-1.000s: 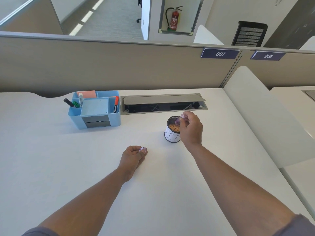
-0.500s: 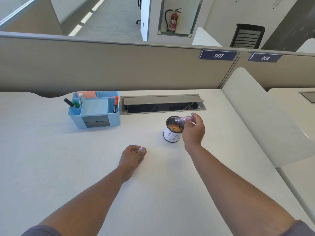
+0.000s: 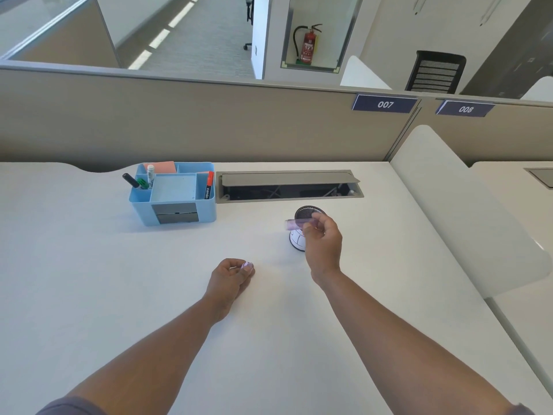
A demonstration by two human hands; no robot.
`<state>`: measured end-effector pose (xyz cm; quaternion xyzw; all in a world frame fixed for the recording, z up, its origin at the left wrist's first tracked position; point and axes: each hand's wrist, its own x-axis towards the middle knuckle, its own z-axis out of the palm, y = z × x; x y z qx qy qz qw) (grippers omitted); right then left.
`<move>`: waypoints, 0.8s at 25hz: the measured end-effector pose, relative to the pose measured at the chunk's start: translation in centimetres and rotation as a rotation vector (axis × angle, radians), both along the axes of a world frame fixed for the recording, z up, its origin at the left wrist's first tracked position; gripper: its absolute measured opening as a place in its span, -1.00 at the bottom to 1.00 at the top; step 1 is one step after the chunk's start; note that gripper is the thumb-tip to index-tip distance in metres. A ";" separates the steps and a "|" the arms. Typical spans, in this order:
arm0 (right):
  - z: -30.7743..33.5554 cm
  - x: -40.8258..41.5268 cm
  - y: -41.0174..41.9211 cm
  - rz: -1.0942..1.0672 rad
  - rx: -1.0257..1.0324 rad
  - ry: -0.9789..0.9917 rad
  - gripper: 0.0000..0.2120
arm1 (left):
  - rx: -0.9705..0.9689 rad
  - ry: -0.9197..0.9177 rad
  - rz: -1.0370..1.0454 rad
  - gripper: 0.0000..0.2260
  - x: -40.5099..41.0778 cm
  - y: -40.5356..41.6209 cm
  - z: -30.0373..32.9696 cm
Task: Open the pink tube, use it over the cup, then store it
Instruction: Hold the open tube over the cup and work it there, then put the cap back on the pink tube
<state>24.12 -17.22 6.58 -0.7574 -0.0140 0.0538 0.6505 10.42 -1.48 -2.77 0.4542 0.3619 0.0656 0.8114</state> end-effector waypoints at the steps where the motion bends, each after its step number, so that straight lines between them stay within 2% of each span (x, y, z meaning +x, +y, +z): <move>1: -0.4 -0.8 0.5 0.052 -0.029 -0.011 -0.78 | 0.007 0.003 -0.004 -0.79 -0.5 0.3 0.0; 4: -1.7 -3.3 1.9 0.183 -0.084 -0.029 -0.81 | 0.005 0.008 0.002 -0.78 -2.0 1.3 0.0; 8: -3.7 -6.0 3.5 0.316 -0.094 0.116 -0.82 | 0.026 0.005 0.076 -0.79 -4.4 2.8 0.2; 13: -5.2 -7.5 4.4 0.406 -0.048 0.269 -0.83 | -0.007 -0.002 0.166 -0.84 -5.9 3.9 0.5; 20: -5.8 -8.0 4.9 0.432 0.067 0.430 -0.84 | 0.025 0.013 0.129 -0.86 -5.8 3.6 1.1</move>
